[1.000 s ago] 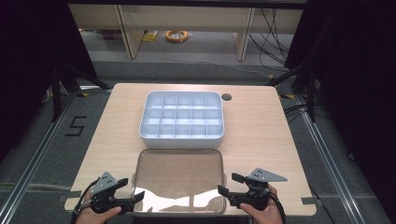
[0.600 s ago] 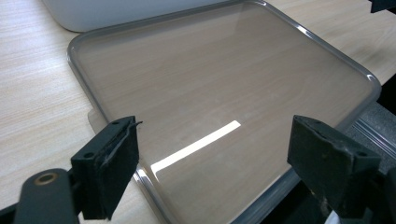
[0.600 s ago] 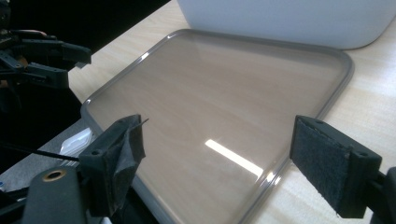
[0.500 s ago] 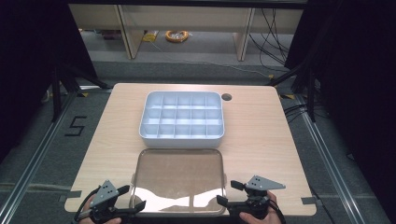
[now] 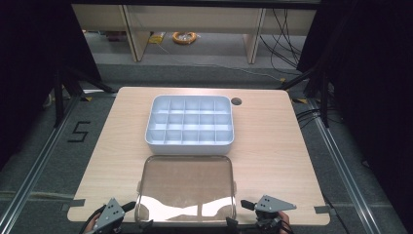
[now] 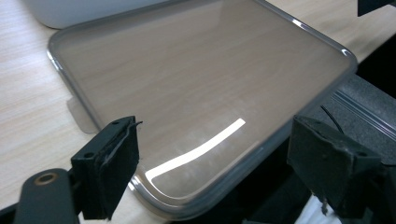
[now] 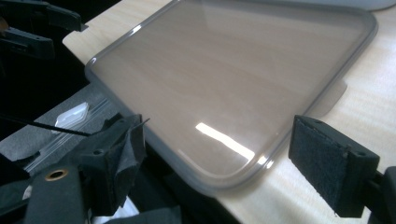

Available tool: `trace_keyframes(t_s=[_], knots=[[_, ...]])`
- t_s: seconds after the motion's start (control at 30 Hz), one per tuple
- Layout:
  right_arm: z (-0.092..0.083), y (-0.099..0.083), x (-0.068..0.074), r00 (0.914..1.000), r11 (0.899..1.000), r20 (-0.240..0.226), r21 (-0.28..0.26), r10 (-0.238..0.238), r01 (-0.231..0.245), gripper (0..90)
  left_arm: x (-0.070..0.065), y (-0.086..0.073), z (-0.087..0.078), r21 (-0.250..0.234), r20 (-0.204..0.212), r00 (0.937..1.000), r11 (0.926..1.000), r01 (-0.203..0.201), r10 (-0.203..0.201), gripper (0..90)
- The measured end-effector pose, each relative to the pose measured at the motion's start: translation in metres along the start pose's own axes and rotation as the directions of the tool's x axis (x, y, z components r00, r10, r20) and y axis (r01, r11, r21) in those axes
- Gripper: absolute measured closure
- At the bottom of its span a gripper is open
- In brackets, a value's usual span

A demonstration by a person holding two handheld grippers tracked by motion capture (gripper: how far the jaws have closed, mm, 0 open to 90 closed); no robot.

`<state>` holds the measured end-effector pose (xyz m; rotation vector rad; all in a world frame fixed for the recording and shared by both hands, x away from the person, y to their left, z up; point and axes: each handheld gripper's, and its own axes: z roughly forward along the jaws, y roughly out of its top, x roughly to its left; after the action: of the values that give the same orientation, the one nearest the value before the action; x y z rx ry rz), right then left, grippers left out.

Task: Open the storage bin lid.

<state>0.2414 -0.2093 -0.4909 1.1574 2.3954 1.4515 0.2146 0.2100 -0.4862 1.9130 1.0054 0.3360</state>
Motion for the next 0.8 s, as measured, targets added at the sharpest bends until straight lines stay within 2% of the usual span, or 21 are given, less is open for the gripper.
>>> trace_keyframes(t_s=[0.03,0.07,0.1,0.13,0.17,0.2,0.27,0.3,0.33,0.37,0.4,0.43,0.47,0.5,0.53,0.67,0.7,0.73,0.77,0.8], knots=[[0.001,-0.001,0.001,0.9998,1.000,-0.017,-0.008,0.010,-0.010,19.4,-0.002,0.000,-0.001,0.004,-0.001,1.0000,1.0000,-0.004,0.004,16.3],[0.000,-0.002,0.002,0.9998,1.000,-0.011,-0.001,0.017,-0.017,19.4,-0.004,-0.001,-0.002,-0.002,-0.002,0.9999,0.9999,-0.012,0.012,16.3],[-0.003,-0.003,0.006,0.9986,0.999,-0.011,0.018,0.051,-0.051,19.5,-0.006,-0.002,-0.003,0.003,-0.003,0.9999,0.9999,-0.016,0.016,16.4],[-0.002,-0.004,0.006,0.9991,0.999,-0.018,-0.001,0.039,-0.040,19.6,-0.008,-0.002,-0.003,0.001,-0.002,0.9999,0.9999,-0.013,0.013,16.3],[-0.003,-0.005,0.004,0.9999,1.000,0.004,0.007,0.012,-0.012,19.6,-0.010,-0.003,-0.004,-0.001,-0.001,1.0000,1.0000,-0.005,0.005,16.3],[-0.004,-0.005,0.005,0.9999,1.000,-0.004,0.005,0.011,-0.011,19.6,-0.010,-0.004,-0.004,0.001,0.003,0.9999,0.9999,-0.015,0.015,16.3],[-0.005,-0.006,0.007,0.9999,1.000,0.008,0.017,0.007,-0.008,19.6,-0.013,-0.005,-0.005,0.006,0.007,0.9999,0.9999,-0.014,0.014,16.4],[-0.005,-0.008,0.012,0.9985,0.999,-0.015,0.017,0.052,-0.052,19.6,-0.014,-0.005,-0.005,0.007,0.010,0.9999,0.9999,-0.009,0.009,16.3],[-0.004,-0.008,0.008,0.9999,1.000,0.003,0.009,-0.011,0.011,19.6,-0.013,-0.006,-0.005,0.014,0.011,0.9997,0.9997,-0.021,0.021,16.3],[-0.005,-0.008,0.010,1.0000,1.000,-0.003,0.027,0.006,-0.006,19.7,-0.014,-0.006,-0.005,0.010,0.014,0.9997,0.9998,-0.018,0.018,16.4],[-0.004,-0.009,0.010,0.9999,1.000,0.014,0.020,-0.002,0.002,19.7,-0.014,-0.006,-0.005,0.008,0.014,0.9998,0.9998,-0.015,0.015,16.4],[-0.005,-0.009,0.011,1.0000,1.000,0.006,0.024,0.004,-0.004,19.8,-0.014,-0.006,-0.006,0.016,0.004,0.9998,0.9997,-0.019,0.019,16.4],[-0.004,-0.008,0.010,0.9998,1.000,0.006,0.016,-0.019,0.019,19.8,-0.014,-0.007,-0.005,0.009,0.012,0.9999,0.9999,-0.009,0.009,16.4],[-0.004,-0.008,0.010,0.9997,1.000,0.012,0.014,-0.023,0.023,19.9,-0.014,-0.007,-0.004,0.005,0.011,0.9999,1.0000,0.000,0.000,16.4],[-0.004,-0.008,0.010,0.9996,1.000,0.013,0.013,-0.024,0.023,20.0,-0.013,-0.007,-0.004,0.016,0.006,0.9999,0.9998,-0.011,0.011,16.4],[-0.004,-0.009,0.009,0.9999,1.000,0.009,0.019,-0.005,0.005,20.2,-0.013,-0.007,-0.004,0.013,0.009,0.9999,0.9999,-0.006,0.006,16.4],[-0.005,-0.008,0.008,0.9996,1.000,0.018,0.020,-0.021,0.020,20.3,-0.013,-0.007,-0.004,0.015,0.009,1.0000,0.9999,-0.003,0.003,16.4],[-0.005,-0.008,0.008,0.9997,1.000,0.015,0.023,-0.017,0.016,20.3,-0.012,-0.006,-0.004,0.019,0.008,0.9997,0.9995,-0.025,0.025,16.4],[-0.005,-0.008,0.009,0.9999,1.000,0.010,0.027,0.009,-0.010,20.4,-0.012,-0.007,-0.004,0.017,0.005,1.0000,0.9998,-0.005,0.005,16.4],[-0.005,-0.009,0.008,0.9999,1.000,0.016,0.029,-0.001,0.000,20.3,-0.012,-0.007,-0.004,0.012,0.005,1.0000,0.9999,0.005,-0.005,16.4]])
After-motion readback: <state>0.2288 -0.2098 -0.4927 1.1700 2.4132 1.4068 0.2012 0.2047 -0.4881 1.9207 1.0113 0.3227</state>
